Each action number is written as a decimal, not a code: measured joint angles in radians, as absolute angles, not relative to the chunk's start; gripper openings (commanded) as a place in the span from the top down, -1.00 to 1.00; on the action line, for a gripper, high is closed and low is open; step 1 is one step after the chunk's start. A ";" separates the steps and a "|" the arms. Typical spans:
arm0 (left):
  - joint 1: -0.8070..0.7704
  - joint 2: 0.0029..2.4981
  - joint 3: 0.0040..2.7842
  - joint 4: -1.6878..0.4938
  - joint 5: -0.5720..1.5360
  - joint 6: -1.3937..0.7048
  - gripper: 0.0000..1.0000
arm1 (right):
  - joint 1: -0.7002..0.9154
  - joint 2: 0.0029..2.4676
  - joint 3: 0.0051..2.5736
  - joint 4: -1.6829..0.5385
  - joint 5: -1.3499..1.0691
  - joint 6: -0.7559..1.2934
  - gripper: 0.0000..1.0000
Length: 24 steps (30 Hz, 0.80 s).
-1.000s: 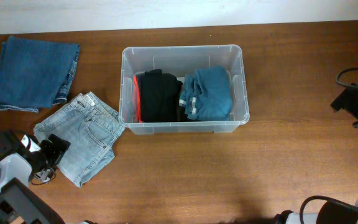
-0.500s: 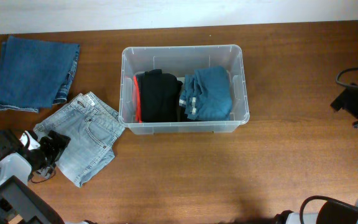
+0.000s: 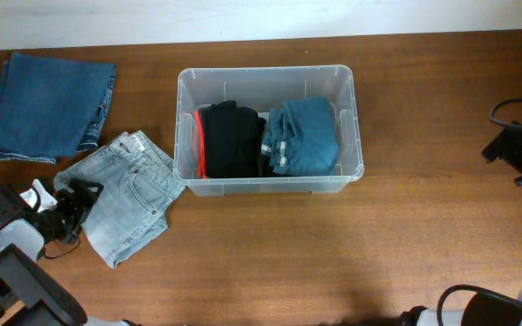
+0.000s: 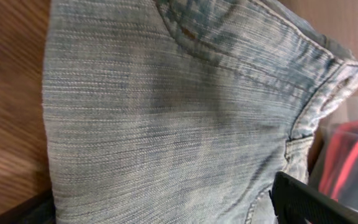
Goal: Pack container
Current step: 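Regrip the light-wash jeans with the left gripper and lift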
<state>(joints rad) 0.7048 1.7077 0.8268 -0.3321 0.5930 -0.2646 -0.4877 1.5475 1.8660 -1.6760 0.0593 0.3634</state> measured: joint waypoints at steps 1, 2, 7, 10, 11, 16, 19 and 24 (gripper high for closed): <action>0.705 1.709 0.827 -0.335 0.601 -0.264 -0.92 | -0.488 1.547 1.866 -1.676 0.059 0.363 -0.97; 0.705 1.710 0.827 -0.339 0.609 -0.264 -0.92 | -0.488 1.547 1.866 -1.676 0.059 0.364 -0.97; 0.705 1.716 0.827 -0.362 0.664 -0.250 -0.92 | -0.488 1.547 1.866 -1.676 0.059 0.363 -0.97; 0.705 1.721 0.827 -0.363 0.683 -0.245 -0.80 | -0.488 1.547 1.866 -1.676 0.059 0.363 -0.97; 0.705 1.723 0.827 -0.364 0.685 -0.240 -0.68 | -0.488 1.547 1.866 -1.676 0.059 0.363 -0.97; 0.705 1.736 0.823 -0.376 0.683 -0.220 -0.13 | -0.488 1.547 1.866 -1.676 0.059 0.363 -0.97; 0.706 1.747 0.817 -0.378 0.680 -0.217 0.18 | -0.488 1.547 1.866 -1.676 0.059 0.363 -0.97; 0.706 1.750 0.813 -0.381 0.679 -0.213 0.87 | -0.488 1.547 1.866 -1.676 0.059 0.363 -0.97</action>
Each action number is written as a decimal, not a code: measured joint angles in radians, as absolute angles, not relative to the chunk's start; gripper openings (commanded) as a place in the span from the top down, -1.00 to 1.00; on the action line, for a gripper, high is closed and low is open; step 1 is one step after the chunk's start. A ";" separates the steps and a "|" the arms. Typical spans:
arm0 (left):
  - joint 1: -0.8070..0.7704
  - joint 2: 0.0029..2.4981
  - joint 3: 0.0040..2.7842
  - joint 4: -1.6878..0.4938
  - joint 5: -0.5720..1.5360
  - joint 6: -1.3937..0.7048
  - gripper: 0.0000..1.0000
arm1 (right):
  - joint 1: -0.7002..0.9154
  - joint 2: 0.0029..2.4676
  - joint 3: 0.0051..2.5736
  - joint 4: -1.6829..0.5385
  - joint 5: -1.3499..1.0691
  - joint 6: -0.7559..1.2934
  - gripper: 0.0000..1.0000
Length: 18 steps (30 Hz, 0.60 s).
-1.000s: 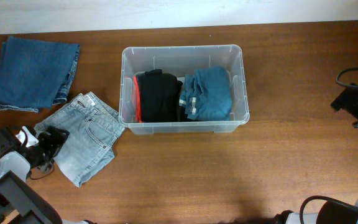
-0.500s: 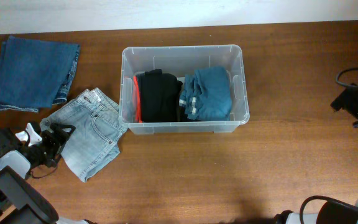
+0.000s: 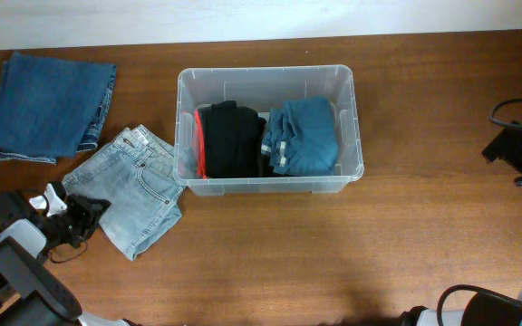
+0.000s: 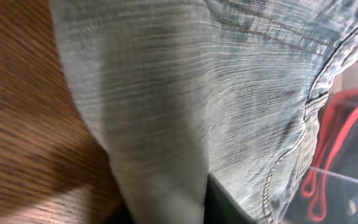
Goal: Pack container
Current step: 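Regrip the light-wash jeans with the left gripper and lift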
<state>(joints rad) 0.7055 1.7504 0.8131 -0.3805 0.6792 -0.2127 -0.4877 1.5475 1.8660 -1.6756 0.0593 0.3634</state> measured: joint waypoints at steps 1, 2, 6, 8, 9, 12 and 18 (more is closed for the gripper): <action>0.706 1.750 0.813 -0.380 0.683 -0.211 0.95 | -0.488 1.547 1.866 -1.676 0.059 0.364 -0.97; 0.705 1.750 0.813 -0.380 0.684 -0.209 0.98 | -0.488 1.547 1.866 -1.676 0.059 0.363 -0.97; 0.706 1.750 0.813 -0.380 0.686 -0.213 0.99 | -0.488 1.547 1.866 -1.676 0.059 0.363 -0.97; 0.706 1.750 0.813 -0.381 0.687 -0.217 0.99 | -0.488 1.547 1.866 -1.676 0.059 0.363 -0.97; 0.706 1.750 0.813 -0.381 0.690 -0.219 0.99 | -0.488 1.547 1.866 -1.676 0.059 0.363 -0.97; 0.706 1.750 0.813 -0.381 0.707 -0.224 0.99 | -0.488 1.547 1.866 -1.676 0.059 0.363 -0.97; 0.706 1.739 0.816 -0.422 0.772 -0.229 0.99 | -0.488 1.547 1.866 -1.676 0.059 0.363 -0.97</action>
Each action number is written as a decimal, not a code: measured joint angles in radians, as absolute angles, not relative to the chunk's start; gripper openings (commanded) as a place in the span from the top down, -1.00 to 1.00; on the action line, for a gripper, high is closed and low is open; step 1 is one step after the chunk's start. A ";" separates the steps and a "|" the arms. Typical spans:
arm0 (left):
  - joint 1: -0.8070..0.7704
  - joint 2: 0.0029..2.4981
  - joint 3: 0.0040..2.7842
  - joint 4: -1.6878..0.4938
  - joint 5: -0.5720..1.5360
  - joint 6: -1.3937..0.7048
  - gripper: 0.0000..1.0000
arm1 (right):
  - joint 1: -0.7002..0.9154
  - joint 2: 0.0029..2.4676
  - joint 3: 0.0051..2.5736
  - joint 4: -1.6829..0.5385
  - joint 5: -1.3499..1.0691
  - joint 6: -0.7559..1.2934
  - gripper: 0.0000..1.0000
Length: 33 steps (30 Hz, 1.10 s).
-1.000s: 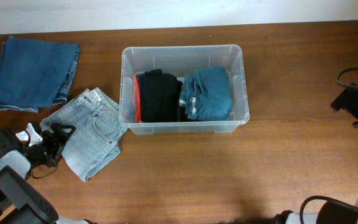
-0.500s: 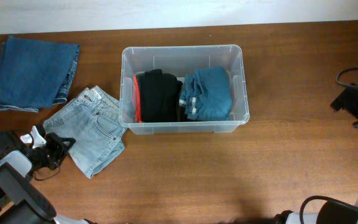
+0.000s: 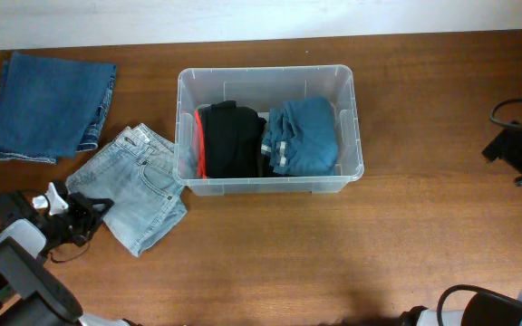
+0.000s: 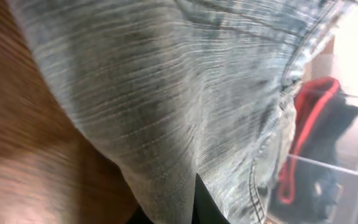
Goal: Pack container
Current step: 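Regrip the light-wash jeans with the left gripper and lift, then carry the jeans right and lower them into the clear bin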
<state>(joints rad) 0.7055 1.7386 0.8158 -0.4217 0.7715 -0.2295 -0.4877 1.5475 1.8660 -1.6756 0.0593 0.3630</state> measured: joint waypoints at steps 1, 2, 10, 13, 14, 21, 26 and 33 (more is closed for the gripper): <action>0.706 1.724 0.817 -0.438 0.777 -0.231 0.99 | -0.488 1.547 1.866 -1.676 0.059 0.364 -0.97; 0.706 1.704 0.820 -0.458 0.781 -0.231 0.99 | -0.488 1.547 1.866 -1.676 0.059 0.363 -0.97; 0.702 1.465 0.909 -0.589 0.800 -0.235 0.99 | -0.488 1.547 1.866 -1.676 0.059 0.363 -0.97; 0.702 1.379 0.952 -0.634 0.796 -0.236 0.99 | -0.488 1.547 1.866 -1.675 0.059 0.363 -0.97; 0.702 1.347 0.964 -0.649 0.795 -0.237 0.99 | -0.488 1.547 1.866 -1.676 0.059 0.363 -0.97; 0.702 1.159 1.026 -0.696 0.794 -0.296 0.99 | -0.488 1.547 1.866 -1.676 0.059 0.363 -0.97; 0.697 1.024 1.074 -0.698 0.802 -0.375 0.99 | -0.488 1.547 1.866 -1.676 0.059 0.363 -0.97; 0.548 0.904 1.142 -0.578 0.884 -0.462 0.99 | -0.488 1.547 1.866 -1.676 0.059 0.363 -0.97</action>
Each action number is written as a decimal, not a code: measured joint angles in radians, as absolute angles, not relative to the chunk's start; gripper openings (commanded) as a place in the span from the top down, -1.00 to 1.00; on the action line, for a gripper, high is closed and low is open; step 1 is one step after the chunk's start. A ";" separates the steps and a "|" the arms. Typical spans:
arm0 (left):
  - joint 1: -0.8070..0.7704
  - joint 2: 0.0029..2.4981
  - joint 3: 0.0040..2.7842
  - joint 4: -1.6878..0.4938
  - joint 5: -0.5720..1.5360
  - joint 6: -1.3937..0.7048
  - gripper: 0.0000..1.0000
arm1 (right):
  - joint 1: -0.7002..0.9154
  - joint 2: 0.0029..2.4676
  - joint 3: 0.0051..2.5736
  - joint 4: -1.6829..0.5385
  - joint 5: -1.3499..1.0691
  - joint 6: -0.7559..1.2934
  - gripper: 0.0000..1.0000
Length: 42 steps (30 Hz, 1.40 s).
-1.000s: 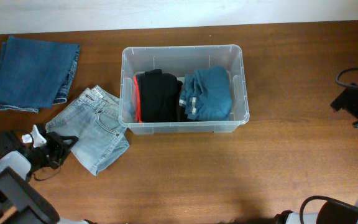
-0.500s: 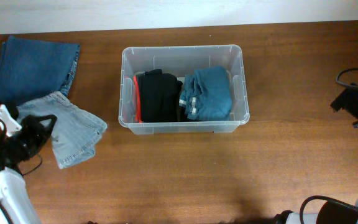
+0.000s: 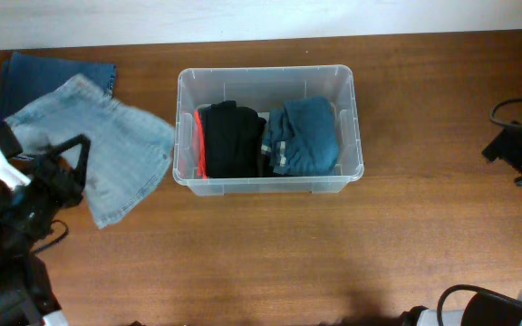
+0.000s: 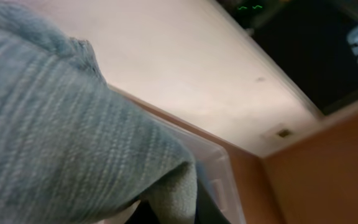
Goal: Pack container
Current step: 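Carry the jeans right and lower them into the clear bin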
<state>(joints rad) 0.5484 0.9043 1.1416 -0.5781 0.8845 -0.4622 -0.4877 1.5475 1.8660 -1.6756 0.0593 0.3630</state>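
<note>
My left gripper is shut on a fold of the light-wash denim shorts, which hang lifted and spread left of the clear plastic container. In the left wrist view the pale denim fills the left side, its fold pinched between my jaws at the bottom edge, with a container corner behind. The container holds a black and red garment and a folded teal-blue garment. A folded dark blue denim piece peeks out from under the raised shorts.
The right arm sits at the table's right edge, far from the container, its fingers not distinguishable. The left arm's base fills the bottom left corner. Brown table stretches in front of the container.
The light shorts lay on the table beside the container with my left gripper at their lower left edge. Now they are raised, farther back and left, covering part of the dark denim.
The light shorts first lay flat by the container's left front corner with my left gripper at their left edge. Then they sat bunched closer to the container, my gripper on the edge. They stayed so, and now hang lifted in that gripper.
</note>
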 measured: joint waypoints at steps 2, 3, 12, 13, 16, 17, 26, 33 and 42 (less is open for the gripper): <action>0.491 0.895 1.145 -0.490 0.899 -0.503 0.99 | -0.488 1.547 1.866 -1.676 0.059 0.364 -0.97; 0.457 0.896 1.145 -0.432 0.906 -0.534 0.99 | -0.488 1.547 1.866 -1.676 0.059 0.363 -0.97; 0.240 0.987 1.157 0.089 0.906 -0.890 0.99 | -0.488 1.547 1.866 -1.676 0.059 0.363 -0.97; 0.216 1.003 1.158 0.099 0.897 -0.911 0.99 | -0.488 1.547 1.866 -1.676 0.059 0.363 -0.97; 0.094 1.084 1.158 0.102 0.839 -0.956 0.99 | -0.488 1.547 1.866 -1.676 0.059 0.363 -0.97; 0.038 1.129 1.158 0.102 0.812 -0.967 0.99 | -0.488 1.547 1.866 -1.676 0.059 0.363 -0.96; -0.268 1.552 1.162 0.488 0.705 -0.992 0.99 | -0.488 1.547 1.866 -1.676 0.059 0.363 -0.97; -0.319 1.780 1.161 0.491 0.698 -0.979 0.99 | -0.488 1.548 1.866 -1.676 0.059 0.364 -0.97; -0.323 1.842 1.161 0.567 0.777 -0.946 0.99 | -0.488 1.548 1.866 -1.676 0.059 0.363 -0.97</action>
<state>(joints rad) -0.3225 1.8416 1.1610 0.5667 0.7773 -0.9459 -0.4885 1.5478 1.8660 -1.6760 0.0589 0.3630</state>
